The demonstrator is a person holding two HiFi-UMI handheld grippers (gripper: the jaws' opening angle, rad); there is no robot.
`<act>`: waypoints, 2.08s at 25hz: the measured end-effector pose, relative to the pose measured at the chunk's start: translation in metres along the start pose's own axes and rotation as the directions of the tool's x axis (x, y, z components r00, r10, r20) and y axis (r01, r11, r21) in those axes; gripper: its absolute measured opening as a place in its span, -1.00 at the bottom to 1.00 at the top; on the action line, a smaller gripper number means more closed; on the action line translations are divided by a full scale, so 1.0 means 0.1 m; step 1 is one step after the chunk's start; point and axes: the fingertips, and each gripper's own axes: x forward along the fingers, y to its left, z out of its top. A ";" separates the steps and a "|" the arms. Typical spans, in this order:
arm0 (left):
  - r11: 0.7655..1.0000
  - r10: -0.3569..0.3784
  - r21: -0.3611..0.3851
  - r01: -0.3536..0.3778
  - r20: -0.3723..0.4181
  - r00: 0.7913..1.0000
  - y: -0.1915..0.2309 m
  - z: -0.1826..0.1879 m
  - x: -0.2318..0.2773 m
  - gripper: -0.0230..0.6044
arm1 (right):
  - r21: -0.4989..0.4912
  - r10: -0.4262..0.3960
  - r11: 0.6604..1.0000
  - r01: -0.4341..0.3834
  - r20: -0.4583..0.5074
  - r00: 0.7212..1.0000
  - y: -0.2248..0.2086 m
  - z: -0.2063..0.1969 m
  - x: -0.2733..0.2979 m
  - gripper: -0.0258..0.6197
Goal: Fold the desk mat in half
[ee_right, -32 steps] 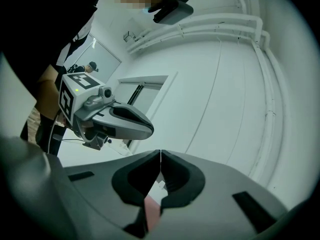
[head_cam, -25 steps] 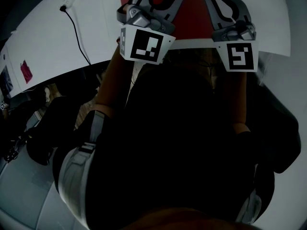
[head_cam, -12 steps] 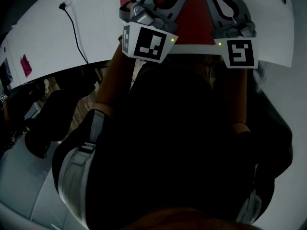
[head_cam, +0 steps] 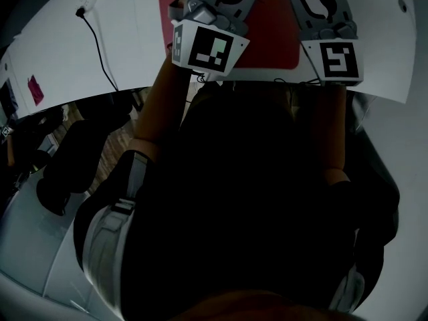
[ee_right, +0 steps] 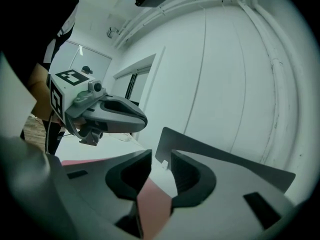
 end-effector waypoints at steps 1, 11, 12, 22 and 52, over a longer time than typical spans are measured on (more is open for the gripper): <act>1.000 -0.001 -0.004 0.001 -0.002 1.000 0.00 -0.02 0.05 -0.89 | 0.010 0.005 1.000 -0.005 -0.019 1.000 -0.04 -0.07 0.03 -0.48; 1.000 -0.012 -0.019 0.011 -0.046 0.999 -0.08 -0.37 0.68 -0.89 | 0.112 0.047 0.993 -0.034 -0.119 0.992 -0.49 -0.78 0.32 -0.33; 1.000 -0.017 -0.022 0.016 -0.054 0.998 -0.09 -0.42 0.72 -0.88 | 0.125 0.056 0.991 -0.039 -0.130 0.990 -0.51 -0.86 0.36 -0.31; 0.998 -0.036 -0.046 0.031 -0.094 0.995 -0.15 -0.86 1.21 -0.88 | 0.253 0.126 0.965 -0.065 -0.231 0.965 -0.68 -1.57 0.78 -0.07; 0.992 -0.026 -0.123 0.010 -0.123 0.992 -0.18 -1.48 1.55 -0.88 | 0.437 0.298 0.896 -0.077 -0.463 0.835 -0.55 -2.80 1.34 0.03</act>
